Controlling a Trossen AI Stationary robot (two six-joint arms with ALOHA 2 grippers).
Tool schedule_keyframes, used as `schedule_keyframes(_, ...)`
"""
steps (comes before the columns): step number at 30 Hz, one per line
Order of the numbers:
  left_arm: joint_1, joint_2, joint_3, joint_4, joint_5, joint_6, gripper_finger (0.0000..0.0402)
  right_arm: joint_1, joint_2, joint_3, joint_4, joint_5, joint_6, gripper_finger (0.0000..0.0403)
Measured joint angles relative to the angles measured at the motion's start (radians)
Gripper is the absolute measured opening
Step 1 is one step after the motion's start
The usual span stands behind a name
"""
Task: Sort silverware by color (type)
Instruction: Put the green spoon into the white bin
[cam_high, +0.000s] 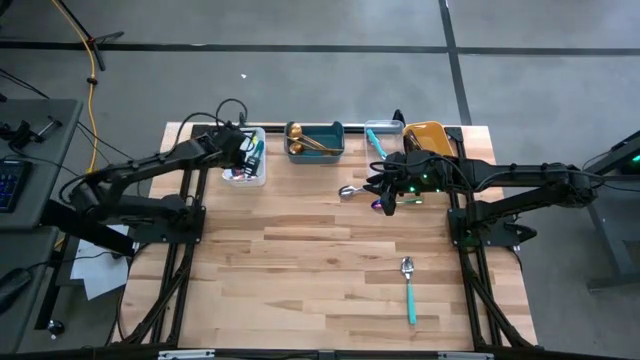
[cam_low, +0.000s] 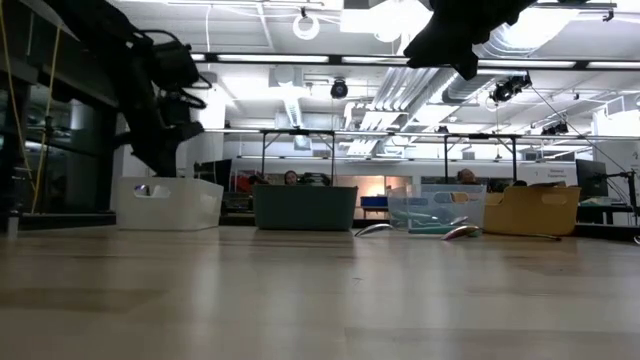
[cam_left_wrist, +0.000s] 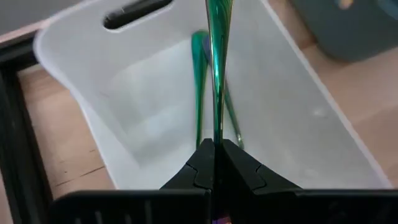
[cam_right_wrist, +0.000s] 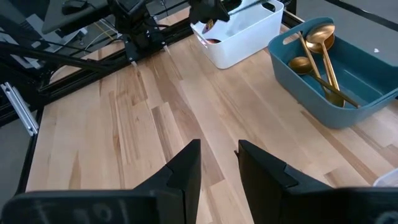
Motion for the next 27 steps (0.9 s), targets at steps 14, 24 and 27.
schedule_keyframes(14,0.000,0.119,0.000,0.022,-0.018,0.020,0.0008,0.000,0.000,0.000,0.000,0.000,0.000,0.0101)
schedule_keyframes(24,0.000,0.119,0.000,0.021,-0.024,-0.005,0.0056,0.000,0.000,0.000,0.000,0.000,0.000,0.0101)
schedule_keyframes(27,0.000,0.111,0.000,0.016,-0.001,-0.009,0.0073,0.000,0.000,0.000,-0.001,0.000,0.000,0.0101)
